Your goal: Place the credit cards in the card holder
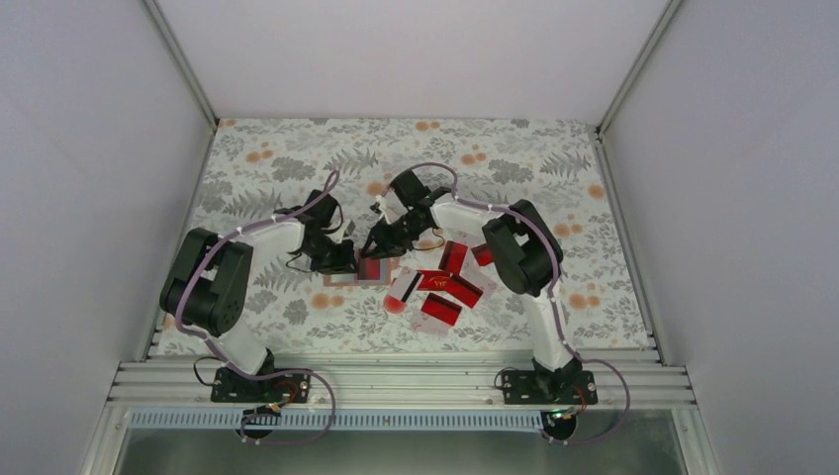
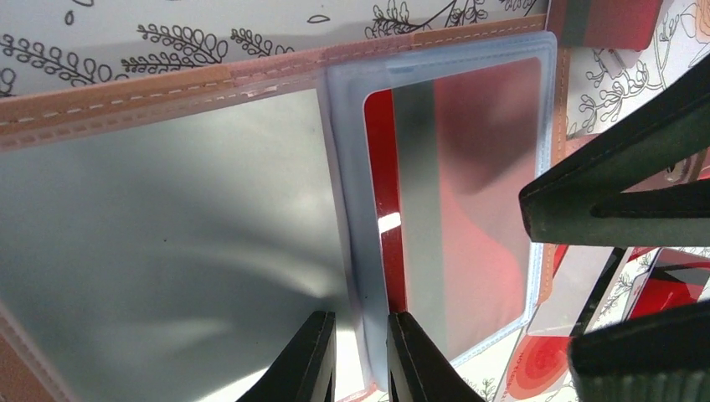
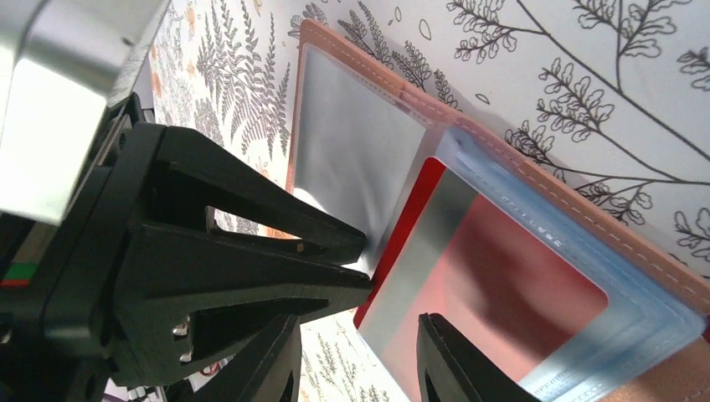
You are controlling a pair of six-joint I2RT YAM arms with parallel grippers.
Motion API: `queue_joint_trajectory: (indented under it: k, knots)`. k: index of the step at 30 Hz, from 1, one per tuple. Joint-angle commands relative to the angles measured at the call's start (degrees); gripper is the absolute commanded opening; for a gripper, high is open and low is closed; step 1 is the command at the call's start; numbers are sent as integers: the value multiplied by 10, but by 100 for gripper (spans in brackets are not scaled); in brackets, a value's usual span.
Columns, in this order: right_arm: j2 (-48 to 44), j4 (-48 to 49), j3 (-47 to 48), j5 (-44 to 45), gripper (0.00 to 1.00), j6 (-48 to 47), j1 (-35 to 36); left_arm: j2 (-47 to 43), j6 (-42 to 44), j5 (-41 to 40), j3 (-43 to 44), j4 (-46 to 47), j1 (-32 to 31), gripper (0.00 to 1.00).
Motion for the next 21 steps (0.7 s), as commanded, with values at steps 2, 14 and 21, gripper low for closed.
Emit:
queue_joint_trajectory:
  k: [2, 14, 21]
  knots:
    - [-11, -10, -1, -1, 37, -17, 3, -6, -3, -16, 12, -11, -3, 17]
    - [-6, -42, 17, 104, 38, 7, -11, -36, -9, -90, 27, -56, -3, 14]
    - [1, -53, 20, 128, 39, 10, -11, -10, -2, -99, 16, -46, -3, 13]
